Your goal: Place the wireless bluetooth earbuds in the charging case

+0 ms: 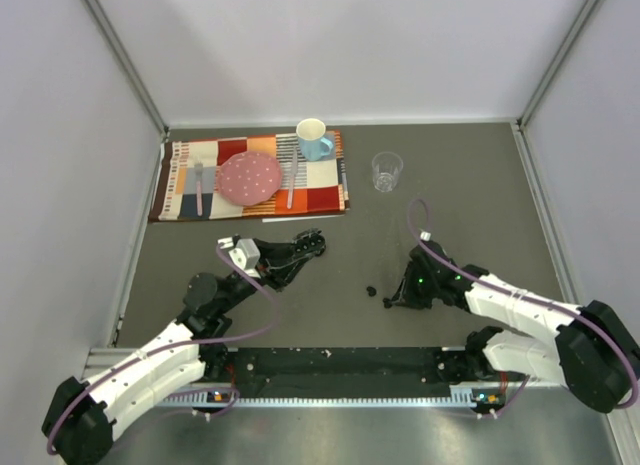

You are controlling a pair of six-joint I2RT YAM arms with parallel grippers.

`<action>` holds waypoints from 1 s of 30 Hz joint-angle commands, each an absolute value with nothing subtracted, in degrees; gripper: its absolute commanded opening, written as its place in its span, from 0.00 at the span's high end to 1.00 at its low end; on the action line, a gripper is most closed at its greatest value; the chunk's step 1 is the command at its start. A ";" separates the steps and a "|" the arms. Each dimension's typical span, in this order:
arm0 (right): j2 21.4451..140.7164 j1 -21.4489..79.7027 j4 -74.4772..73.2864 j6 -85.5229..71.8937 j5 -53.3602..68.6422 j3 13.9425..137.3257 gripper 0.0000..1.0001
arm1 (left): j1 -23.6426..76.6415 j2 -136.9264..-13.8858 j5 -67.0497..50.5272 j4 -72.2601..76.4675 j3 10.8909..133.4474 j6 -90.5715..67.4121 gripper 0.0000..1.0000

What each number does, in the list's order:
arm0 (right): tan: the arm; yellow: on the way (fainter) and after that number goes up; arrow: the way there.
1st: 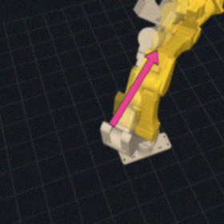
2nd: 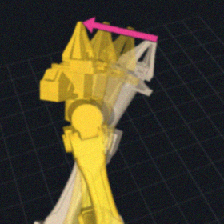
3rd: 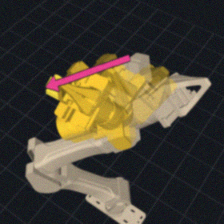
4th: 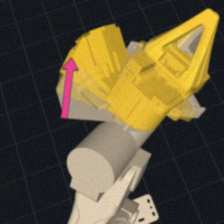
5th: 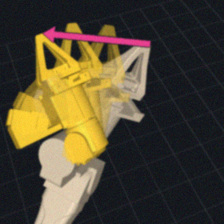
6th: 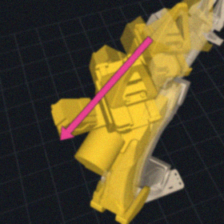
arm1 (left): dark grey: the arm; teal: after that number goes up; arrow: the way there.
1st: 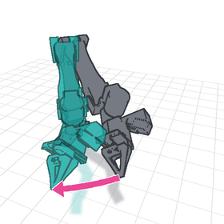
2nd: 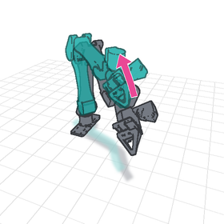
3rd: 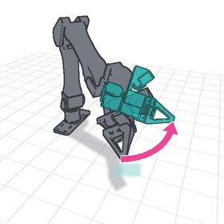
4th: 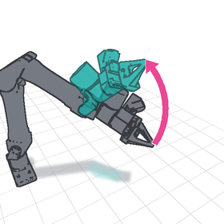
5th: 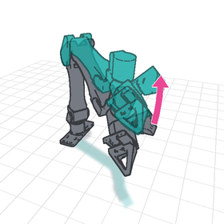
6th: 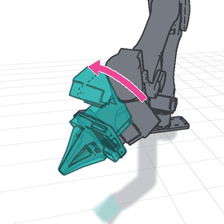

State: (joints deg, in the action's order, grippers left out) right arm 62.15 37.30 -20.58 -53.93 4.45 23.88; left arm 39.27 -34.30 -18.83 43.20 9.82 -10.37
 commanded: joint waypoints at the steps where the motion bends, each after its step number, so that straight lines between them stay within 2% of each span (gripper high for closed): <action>1: 63.81 36.74 -17.76 -52.65 5.36 23.99 0.82 | 39.37 -34.45 -19.51 45.35 10.63 -10.90 1.00; 30: 67.67 36.74 -12.04 -53.44 10.02 23.64 0.83 | 39.37 -34.01 -18.72 44.12 10.55 -11.34 1.00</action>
